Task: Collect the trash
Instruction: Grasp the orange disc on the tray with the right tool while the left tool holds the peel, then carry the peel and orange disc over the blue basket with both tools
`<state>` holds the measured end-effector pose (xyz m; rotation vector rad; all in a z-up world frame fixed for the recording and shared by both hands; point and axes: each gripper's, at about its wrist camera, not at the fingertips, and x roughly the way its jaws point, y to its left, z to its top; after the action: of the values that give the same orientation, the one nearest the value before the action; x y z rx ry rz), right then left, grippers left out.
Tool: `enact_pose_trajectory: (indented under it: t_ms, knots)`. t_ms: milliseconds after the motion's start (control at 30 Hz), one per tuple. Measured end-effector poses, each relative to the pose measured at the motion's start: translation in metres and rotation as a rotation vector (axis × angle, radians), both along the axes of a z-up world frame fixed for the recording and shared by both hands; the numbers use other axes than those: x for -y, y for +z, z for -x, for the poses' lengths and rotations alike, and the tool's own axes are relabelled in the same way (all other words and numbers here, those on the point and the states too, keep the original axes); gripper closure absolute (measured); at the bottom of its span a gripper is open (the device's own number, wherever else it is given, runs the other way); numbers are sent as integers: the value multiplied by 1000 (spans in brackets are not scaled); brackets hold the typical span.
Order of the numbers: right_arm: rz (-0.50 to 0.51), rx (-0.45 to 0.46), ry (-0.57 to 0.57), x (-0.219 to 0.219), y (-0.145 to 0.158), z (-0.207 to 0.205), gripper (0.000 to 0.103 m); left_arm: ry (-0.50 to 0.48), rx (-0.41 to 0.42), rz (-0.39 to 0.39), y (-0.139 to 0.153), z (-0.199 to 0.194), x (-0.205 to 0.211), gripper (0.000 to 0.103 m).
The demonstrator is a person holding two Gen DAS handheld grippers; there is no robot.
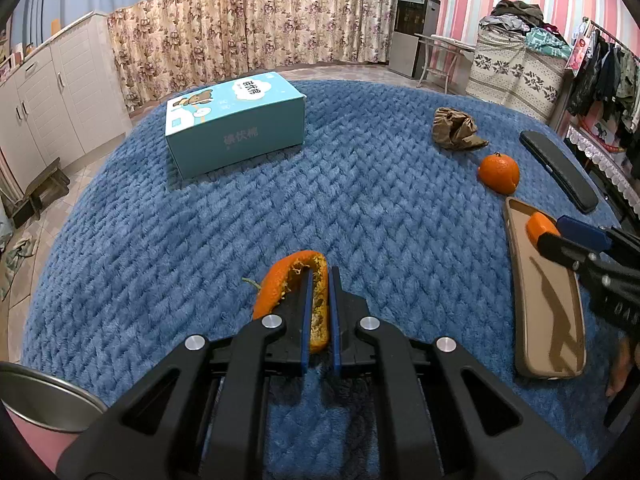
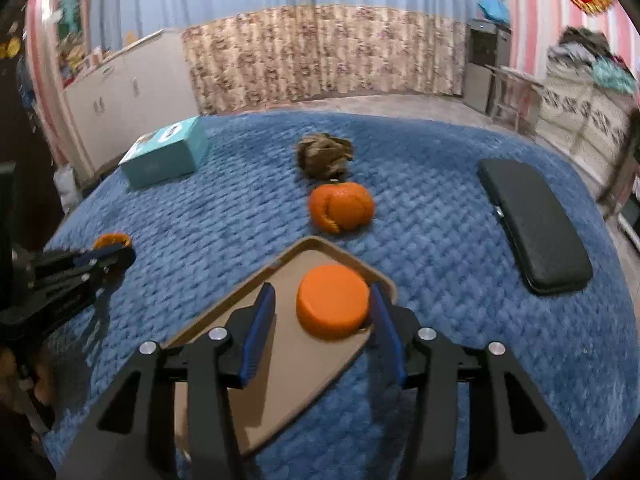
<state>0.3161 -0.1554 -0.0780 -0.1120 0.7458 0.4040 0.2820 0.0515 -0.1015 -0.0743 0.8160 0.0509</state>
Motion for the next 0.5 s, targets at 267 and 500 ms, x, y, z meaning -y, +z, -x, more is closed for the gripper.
enact_pose_trajectory:
  t_ms: [267,500]
  knots:
    - [64,-12,37,-19,-6,2,45,0,-1,-3,0,0,1,97]
    - [3,-27,25,-17,-5,-12,55,0,-2,-11,-2,1,-2,97]
